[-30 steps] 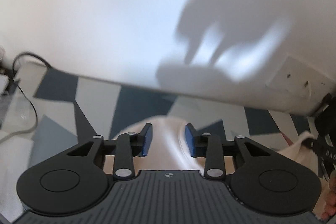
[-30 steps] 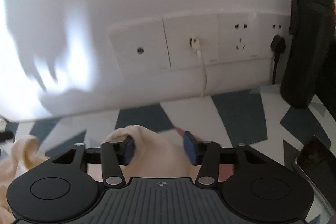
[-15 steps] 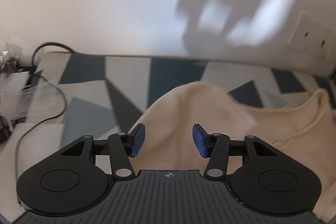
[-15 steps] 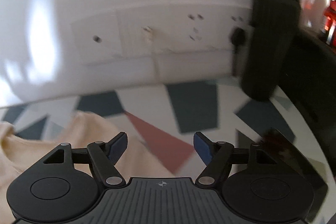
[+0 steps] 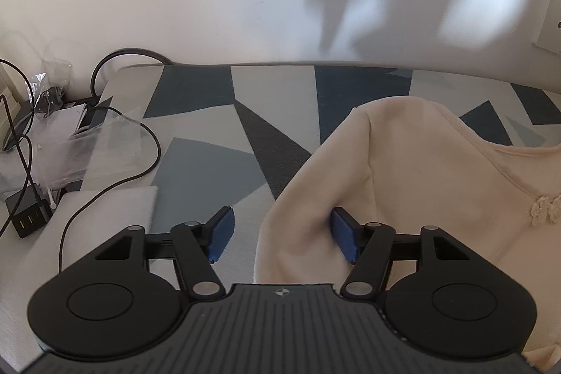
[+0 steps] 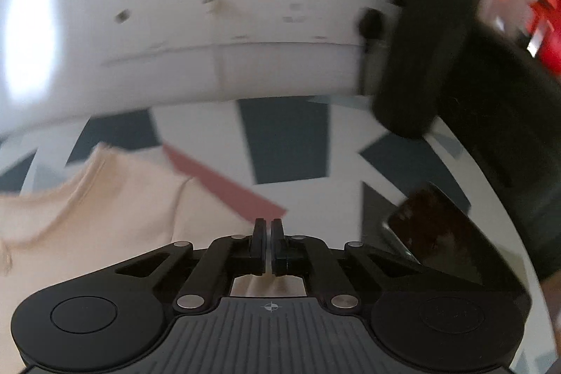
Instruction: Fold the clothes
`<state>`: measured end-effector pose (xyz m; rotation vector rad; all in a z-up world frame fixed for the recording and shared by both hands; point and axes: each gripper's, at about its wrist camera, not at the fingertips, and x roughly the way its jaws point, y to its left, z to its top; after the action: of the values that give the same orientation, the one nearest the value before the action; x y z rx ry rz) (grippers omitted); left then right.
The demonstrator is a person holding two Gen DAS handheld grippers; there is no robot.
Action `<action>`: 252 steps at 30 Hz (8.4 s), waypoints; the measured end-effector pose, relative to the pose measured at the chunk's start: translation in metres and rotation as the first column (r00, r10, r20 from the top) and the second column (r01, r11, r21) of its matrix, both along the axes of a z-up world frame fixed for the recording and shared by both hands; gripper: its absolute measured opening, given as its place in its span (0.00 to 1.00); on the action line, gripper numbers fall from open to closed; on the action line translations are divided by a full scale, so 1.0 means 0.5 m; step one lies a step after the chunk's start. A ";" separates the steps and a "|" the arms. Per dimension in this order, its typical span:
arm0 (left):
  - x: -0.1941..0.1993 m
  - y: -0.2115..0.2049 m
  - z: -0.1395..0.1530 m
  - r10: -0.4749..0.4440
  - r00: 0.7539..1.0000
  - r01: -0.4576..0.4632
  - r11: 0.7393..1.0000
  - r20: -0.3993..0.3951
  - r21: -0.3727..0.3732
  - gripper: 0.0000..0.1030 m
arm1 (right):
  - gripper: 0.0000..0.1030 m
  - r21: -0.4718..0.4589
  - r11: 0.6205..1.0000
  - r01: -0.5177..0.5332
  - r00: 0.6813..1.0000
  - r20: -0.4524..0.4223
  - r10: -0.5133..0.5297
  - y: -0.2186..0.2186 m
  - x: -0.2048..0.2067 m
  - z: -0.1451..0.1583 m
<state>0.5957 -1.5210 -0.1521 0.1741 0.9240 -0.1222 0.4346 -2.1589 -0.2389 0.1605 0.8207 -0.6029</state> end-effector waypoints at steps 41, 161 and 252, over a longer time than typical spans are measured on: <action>-0.022 0.124 0.024 0.121 0.993 -0.121 0.990 0.002 -0.072 0.61 | 0.58 0.251 0.854 -0.456 0.890 0.123 0.439 0.226 0.066 0.053; -0.314 0.167 0.088 -0.281 0.950 0.174 0.841 -0.138 -0.512 0.25 | 0.78 0.347 0.936 0.060 0.992 0.085 -0.095 0.149 -0.251 0.067; -0.123 0.205 0.157 0.042 0.983 -0.020 0.992 0.178 -0.121 0.05 | 0.75 0.364 0.930 -0.059 0.990 0.139 0.009 0.093 -0.050 0.017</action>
<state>0.5341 -1.4183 -0.0738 0.0588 0.7366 -0.1302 0.4095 -2.1121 -0.2305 0.5241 0.7963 -0.3951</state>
